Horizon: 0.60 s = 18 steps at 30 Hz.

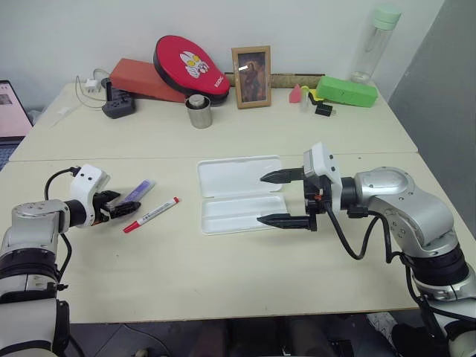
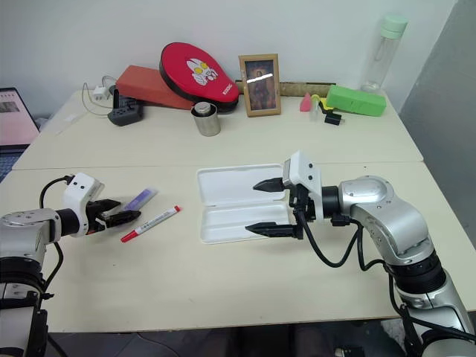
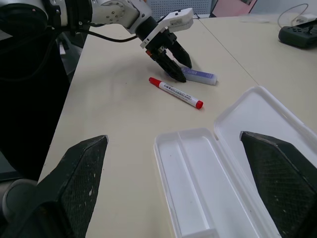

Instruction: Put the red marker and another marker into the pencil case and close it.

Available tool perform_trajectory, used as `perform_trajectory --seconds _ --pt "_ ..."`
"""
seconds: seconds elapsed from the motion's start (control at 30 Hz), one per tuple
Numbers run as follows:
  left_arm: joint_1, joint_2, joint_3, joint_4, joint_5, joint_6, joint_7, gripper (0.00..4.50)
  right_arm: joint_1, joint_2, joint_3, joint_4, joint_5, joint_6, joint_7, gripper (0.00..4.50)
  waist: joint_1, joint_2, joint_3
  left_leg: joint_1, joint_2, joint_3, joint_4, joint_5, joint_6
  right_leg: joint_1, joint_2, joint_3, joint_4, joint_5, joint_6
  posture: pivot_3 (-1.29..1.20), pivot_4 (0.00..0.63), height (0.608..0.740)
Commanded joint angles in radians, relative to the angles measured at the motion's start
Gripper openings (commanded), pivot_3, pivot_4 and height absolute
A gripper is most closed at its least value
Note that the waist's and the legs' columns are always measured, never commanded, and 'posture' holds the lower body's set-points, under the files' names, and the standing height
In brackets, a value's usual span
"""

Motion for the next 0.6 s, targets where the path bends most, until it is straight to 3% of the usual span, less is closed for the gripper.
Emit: perform_trajectory --seconds 0.03,0.13,0.27,0.4,0.6 --pt "0.004 0.045 0.069 -0.151 -0.055 0.047 -0.011 4.47 -0.017 -0.006 -0.035 -0.016 0.019 -0.016 -0.008 4.50 0.000 0.000 0.000 0.000 0.000 0.000 0.000 0.000 0.000 0.000 0.000 0.000 0.000 0.000 0.000 0.00 0.150 0.740" --pt "0.017 0.056 0.102 -0.249 -0.095 0.100 -0.016 4.49 -0.016 -0.007 -0.041 -0.017 0.022 -0.012 -0.013 4.50 0.000 0.000 0.000 -0.001 0.000 -0.001 0.000 0.000 0.000 0.000 0.000 0.000 -0.001 0.000 0.000 0.00 0.150 0.740" --pt "0.071 0.050 0.146 -0.576 -0.258 0.290 -0.072 4.49 0.000 -0.013 -0.046 -0.035 0.030 -0.004 -0.019 4.50 0.000 0.000 0.000 -0.001 0.000 -0.001 0.000 0.000 0.000 0.000 -0.001 0.000 -0.001 0.000 0.000 0.00 0.150 0.740" --pt "0.207 0.104 0.087 -0.806 -0.312 0.361 -0.170 4.49 0.011 -0.017 -0.055 -0.048 0.041 0.009 -0.037 4.50 -0.004 0.000 0.000 0.000 0.000 0.001 0.000 0.000 0.000 0.000 -0.001 0.002 -0.002 0.000 0.000 0.00 0.150 0.740" --pt "0.249 0.138 -0.056 -0.724 -0.154 0.281 -0.141 4.49 0.030 -0.025 -0.060 -0.066 0.054 0.015 -0.058 4.50 -0.003 0.000 0.000 0.001 0.003 0.001 -0.001 0.000 0.000 0.000 0.000 0.002 -0.001 0.000 -0.001 0.00 0.150 0.740"
